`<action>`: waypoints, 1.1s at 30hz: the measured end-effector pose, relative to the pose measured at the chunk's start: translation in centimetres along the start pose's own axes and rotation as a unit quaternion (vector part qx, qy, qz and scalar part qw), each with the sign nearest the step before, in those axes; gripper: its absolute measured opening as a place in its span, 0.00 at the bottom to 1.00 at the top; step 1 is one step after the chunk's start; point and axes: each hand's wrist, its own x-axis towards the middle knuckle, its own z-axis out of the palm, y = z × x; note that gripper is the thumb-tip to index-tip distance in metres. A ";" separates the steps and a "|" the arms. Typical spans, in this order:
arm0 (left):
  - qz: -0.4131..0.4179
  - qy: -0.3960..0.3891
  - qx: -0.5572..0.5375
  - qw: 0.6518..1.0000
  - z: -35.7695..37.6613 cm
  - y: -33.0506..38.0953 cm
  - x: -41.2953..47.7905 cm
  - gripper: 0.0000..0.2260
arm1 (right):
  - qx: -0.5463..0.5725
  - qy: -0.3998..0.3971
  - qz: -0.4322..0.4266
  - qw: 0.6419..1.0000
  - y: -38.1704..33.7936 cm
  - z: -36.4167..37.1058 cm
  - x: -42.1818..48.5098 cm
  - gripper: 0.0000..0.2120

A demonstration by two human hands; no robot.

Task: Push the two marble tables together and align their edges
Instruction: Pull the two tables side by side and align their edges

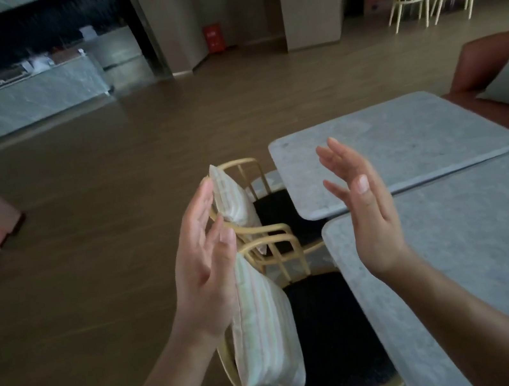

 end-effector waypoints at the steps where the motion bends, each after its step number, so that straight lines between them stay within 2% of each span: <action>1: 0.003 -0.010 -0.010 1.000 -1.4 -1.2 1.0 0.28 | -0.007 0.007 -0.001 1.000 0.6 1.7 0.6 0.31; 6: 0.006 -0.075 -0.047 0.996 -8.3 -8.1 5.9 0.31 | -0.056 0.062 0.000 0.997 3.5 9.6 2.2 0.28; 12: 0.026 -0.182 -0.102 0.978 -16.6 -13.7 10.7 0.30 | -0.101 0.181 -0.008 0.978 4.4 19.5 2.6 0.21; 16: 0.021 -0.233 -0.125 0.964 -20.0 -16.5 13.7 0.26 | -0.156 0.234 -0.002 0.960 4.4 24.0 2.8 0.31; 19: 0.024 -0.273 -0.154 0.949 -20.4 -18.7 16.6 0.28 | -0.182 0.275 -0.003 0.944 5.1 25.7 3.1 0.31; 23: 0.037 -0.311 -0.169 0.934 -19.2 -22.1 20.1 0.31 | -0.199 0.336 0.016 0.920 7.4 26.4 3.7 0.25; 27: 0.058 -0.347 -0.179 0.919 -17.4 -25.9 24.2 0.34 | -0.198 0.385 0.024 0.901 11.4 27.1 5.7 0.23; 31: 0.067 -0.379 -0.187 0.904 -15.4 -28.8 29.2 0.37 | -0.210 0.420 0.022 0.883 15.1 27.7 10.0 0.33; 33: 0.075 -0.400 -0.184 0.895 -14.7 -29.9 31.8 0.38 | -0.218 0.428 0.025 0.876 16.4 27.9 12.5 0.34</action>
